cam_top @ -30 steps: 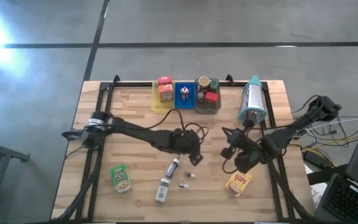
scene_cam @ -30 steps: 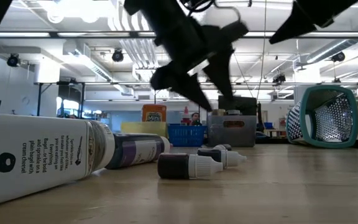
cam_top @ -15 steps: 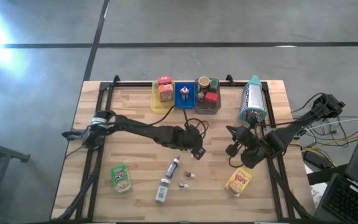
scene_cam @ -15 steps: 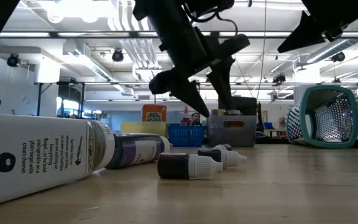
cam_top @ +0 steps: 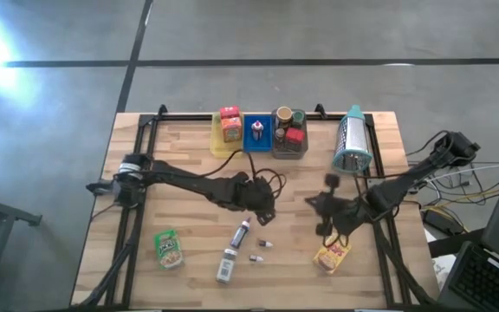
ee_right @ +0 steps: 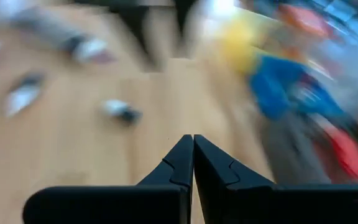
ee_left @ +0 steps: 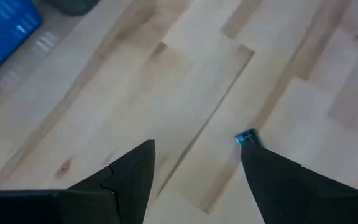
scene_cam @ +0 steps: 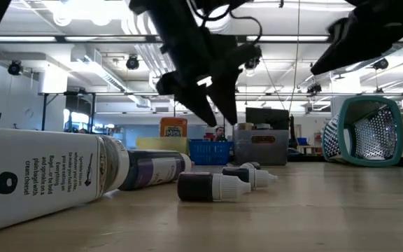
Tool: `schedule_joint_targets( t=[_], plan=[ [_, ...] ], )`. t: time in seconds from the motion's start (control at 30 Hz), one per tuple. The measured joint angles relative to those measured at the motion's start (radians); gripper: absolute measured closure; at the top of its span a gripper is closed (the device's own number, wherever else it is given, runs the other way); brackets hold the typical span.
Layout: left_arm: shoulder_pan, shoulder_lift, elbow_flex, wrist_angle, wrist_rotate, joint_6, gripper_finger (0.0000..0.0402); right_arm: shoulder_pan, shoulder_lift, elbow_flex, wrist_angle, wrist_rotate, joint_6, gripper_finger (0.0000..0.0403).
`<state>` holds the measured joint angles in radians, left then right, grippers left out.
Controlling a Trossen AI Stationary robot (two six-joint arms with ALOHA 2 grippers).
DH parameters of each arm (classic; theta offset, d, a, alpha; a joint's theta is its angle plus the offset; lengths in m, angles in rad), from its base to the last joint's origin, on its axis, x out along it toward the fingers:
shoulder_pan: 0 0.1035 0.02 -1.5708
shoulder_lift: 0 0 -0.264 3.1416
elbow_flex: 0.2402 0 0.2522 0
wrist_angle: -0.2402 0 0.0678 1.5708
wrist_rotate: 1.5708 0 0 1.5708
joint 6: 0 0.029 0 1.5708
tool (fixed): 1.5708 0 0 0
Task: Pick & Place Kitchen Items
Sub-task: Put the small blue food coloring bottle into the blue bin
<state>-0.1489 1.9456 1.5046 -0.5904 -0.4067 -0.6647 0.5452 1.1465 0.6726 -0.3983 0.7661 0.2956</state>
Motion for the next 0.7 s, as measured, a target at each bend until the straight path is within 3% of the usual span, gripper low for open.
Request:
schedule_joint_targets(
  t=[0.13,0.4,0.5,0.7],
  plan=[
    [-0.002,-0.058,-0.133,0.157,-0.014,0.011,0.0157,-0.038,0.043,0.001,0.114,-0.263,-0.329,0.0394],
    [-0.023,-0.258,-0.475,0.712,-0.012,0.150,0.0157,-0.165,0.209,0.199,-0.009,-0.533,-0.517,0.0394],
    [-0.032,-0.335,-0.573,0.833,-0.029,0.223,0.0157,-0.204,0.289,0.304,-0.097,-0.558,-0.559,0.0394],
    [-0.059,-0.485,-0.727,0.938,-0.194,0.321,0.0157,-0.242,0.462,0.500,-0.314,-0.560,-0.657,0.0376]
  ],
)
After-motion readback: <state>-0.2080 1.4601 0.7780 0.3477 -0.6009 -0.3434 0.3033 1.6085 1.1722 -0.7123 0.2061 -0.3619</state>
